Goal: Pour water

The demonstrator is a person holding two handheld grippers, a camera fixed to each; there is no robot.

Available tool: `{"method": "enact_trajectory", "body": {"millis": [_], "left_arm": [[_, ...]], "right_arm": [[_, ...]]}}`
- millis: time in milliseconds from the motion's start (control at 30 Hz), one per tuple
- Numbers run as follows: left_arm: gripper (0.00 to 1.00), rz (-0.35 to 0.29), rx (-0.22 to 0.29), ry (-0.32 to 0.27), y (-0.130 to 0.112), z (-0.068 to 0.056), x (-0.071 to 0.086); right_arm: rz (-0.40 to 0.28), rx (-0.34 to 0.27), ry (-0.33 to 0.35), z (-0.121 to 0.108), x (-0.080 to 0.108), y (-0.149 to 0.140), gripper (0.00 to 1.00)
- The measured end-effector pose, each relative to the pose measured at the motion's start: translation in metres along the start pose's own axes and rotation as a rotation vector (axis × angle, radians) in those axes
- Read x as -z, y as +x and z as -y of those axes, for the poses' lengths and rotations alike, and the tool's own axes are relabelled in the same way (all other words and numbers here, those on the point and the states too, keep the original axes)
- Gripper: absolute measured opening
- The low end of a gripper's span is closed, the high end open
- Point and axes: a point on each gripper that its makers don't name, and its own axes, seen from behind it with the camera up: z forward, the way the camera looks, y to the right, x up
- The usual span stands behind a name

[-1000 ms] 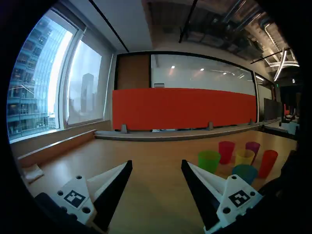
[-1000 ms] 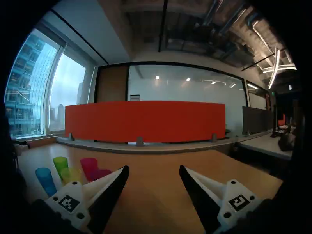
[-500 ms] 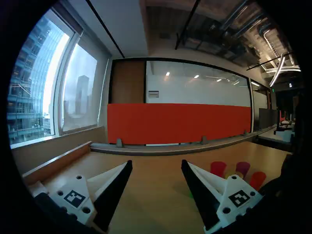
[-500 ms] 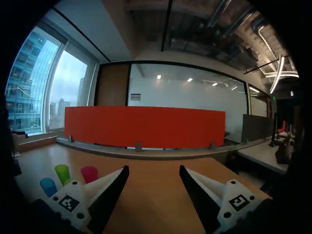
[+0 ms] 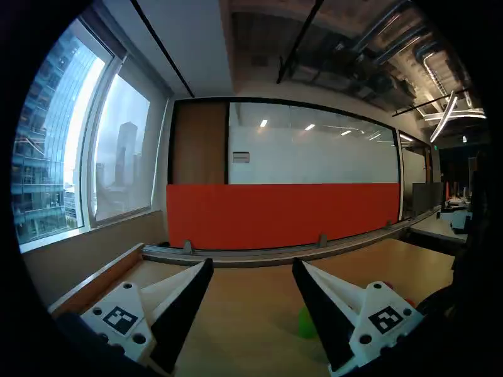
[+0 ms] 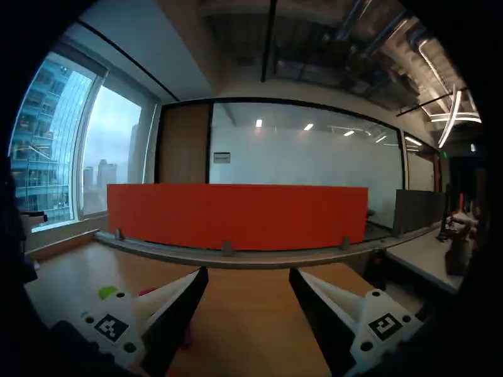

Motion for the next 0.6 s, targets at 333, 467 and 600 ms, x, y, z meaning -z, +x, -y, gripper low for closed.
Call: {"method": "enact_trajectory", "body": {"millis": [333,467,600], "left_arm": [[0.94,0.025,-0.001,-0.076,0.011,-0.012,-0.004],[0.93,0.033,0.001,-0.117,0.014,-0.018,-0.006],[0.93,0.04,-0.012,-0.152,0.016,-0.022,-0.006]], "right_arm": [[0.005,-0.025,0.041,0.005,-0.002,0.015,1.0],[0.006,-0.02,0.079,0.011,-0.002,0.02,0.99],[0.011,-0.019,0.144,0.023,0.001,0.026,1.0]]}}
